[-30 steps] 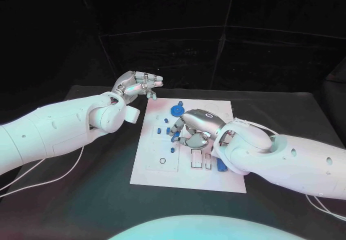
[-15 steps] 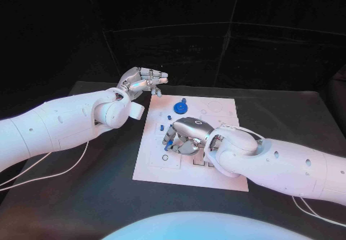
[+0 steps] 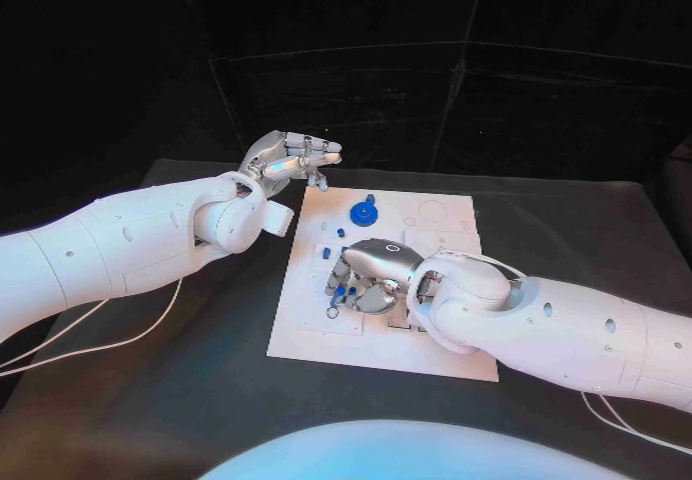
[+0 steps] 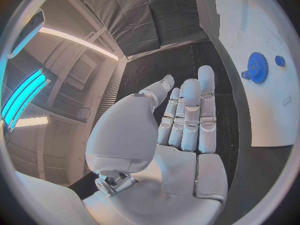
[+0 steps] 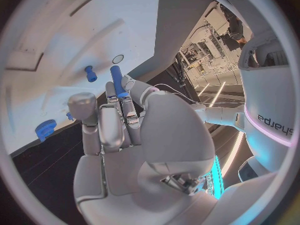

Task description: Assemble the parts on the task board

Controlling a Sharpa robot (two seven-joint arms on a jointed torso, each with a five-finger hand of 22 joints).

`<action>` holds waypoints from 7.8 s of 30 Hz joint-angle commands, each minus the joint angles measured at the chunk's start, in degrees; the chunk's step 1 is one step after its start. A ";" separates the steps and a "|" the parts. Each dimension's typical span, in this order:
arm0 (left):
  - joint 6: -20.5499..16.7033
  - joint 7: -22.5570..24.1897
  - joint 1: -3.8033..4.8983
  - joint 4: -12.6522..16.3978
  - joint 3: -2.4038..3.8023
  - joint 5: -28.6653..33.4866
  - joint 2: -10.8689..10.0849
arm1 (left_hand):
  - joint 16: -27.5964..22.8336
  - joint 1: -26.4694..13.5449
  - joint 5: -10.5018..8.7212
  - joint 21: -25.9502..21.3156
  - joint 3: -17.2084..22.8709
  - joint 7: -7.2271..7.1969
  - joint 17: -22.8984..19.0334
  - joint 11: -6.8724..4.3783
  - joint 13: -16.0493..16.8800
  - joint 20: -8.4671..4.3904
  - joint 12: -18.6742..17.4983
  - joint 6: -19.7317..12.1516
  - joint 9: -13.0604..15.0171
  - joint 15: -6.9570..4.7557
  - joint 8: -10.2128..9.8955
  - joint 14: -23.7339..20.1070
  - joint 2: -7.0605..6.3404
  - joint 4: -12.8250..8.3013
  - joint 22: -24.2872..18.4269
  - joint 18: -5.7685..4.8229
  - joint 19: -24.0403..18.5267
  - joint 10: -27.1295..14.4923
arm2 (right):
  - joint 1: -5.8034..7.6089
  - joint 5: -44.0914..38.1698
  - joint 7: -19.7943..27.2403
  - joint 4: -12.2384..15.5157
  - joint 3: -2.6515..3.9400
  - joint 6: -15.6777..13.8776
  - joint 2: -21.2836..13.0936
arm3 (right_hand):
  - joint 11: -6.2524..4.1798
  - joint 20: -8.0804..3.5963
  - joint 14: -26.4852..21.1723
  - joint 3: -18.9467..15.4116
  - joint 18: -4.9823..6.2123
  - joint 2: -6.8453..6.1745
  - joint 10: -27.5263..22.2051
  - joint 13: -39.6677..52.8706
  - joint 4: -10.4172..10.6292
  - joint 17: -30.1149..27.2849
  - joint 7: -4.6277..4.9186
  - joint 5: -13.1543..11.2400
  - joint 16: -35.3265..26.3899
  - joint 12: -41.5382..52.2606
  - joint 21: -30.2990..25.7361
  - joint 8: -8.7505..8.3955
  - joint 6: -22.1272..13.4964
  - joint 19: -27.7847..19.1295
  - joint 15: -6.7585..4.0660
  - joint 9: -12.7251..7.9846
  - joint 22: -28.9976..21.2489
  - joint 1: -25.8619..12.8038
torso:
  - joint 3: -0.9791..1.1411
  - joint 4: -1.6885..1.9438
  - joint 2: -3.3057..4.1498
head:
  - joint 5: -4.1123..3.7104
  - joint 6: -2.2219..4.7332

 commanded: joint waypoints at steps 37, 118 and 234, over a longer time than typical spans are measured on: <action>0.71 0.12 0.08 -0.15 0.05 0.19 0.33 | -0.23 -0.24 0.02 -0.44 -0.35 -0.16 -0.10 0.11 -0.06 0.19 0.34 -0.44 -0.02 -0.12 0.37 -0.34 0.40 0.06 -0.09 0.35 -0.03 -0.41 | -0.08 -4.86 -3.38 -0.53 -1.26 4.13 1.54 | -1.72 0.26 0.96 0.40 -0.50 -0.13 1.43 0.13 -0.01 -0.26 0.09 0.33 0.22 -0.12 0.04 -0.35 -0.54 -0.61 0.29 -0.07 -0.26 -0.09 | -0.03 0.08 -0.03 | 0.06 -0.10; 0.56 -0.42 0.07 0.09 -0.11 0.19 -0.42 | -0.20 -0.22 0.01 -0.57 -0.53 -0.12 -0.22 0.15 -0.06 0.21 0.50 -0.55 -0.01 -0.09 0.49 -0.40 0.42 0.09 -0.19 0.35 0.01 -0.54 | 3.11 5.19 -25.56 16.91 -1.04 0.32 -30.32 | -5.38 -2.07 3.74 -40.59 -3.68 -2.89 12.10 58.16 23.93 18.29 -3.72 17.61 10.49 55.96 9.61 14.96 -5.70 7.73 -2.41 3.73 17.96 -15.09 | -0.28 -1.24 -0.78 | -6.13 2.11; 1.69 -1.89 0.08 0.04 -0.53 0.19 -0.78 | -0.18 -0.19 0.01 -0.77 -0.82 -0.08 -0.40 0.19 -0.06 0.24 0.72 -0.75 -0.01 -0.05 0.64 -0.52 0.39 0.12 -0.35 0.35 0.03 -0.79 | -2.73 17.72 -28.84 13.58 -1.40 -11.31 -17.00 | -6.61 -2.92 4.12 -43.91 -3.94 3.71 12.83 61.15 23.57 21.13 -5.15 19.20 11.39 52.98 10.56 20.08 -3.98 8.17 -3.38 6.91 20.03 -8.71 | -0.45 -1.29 -0.65 | -4.66 1.19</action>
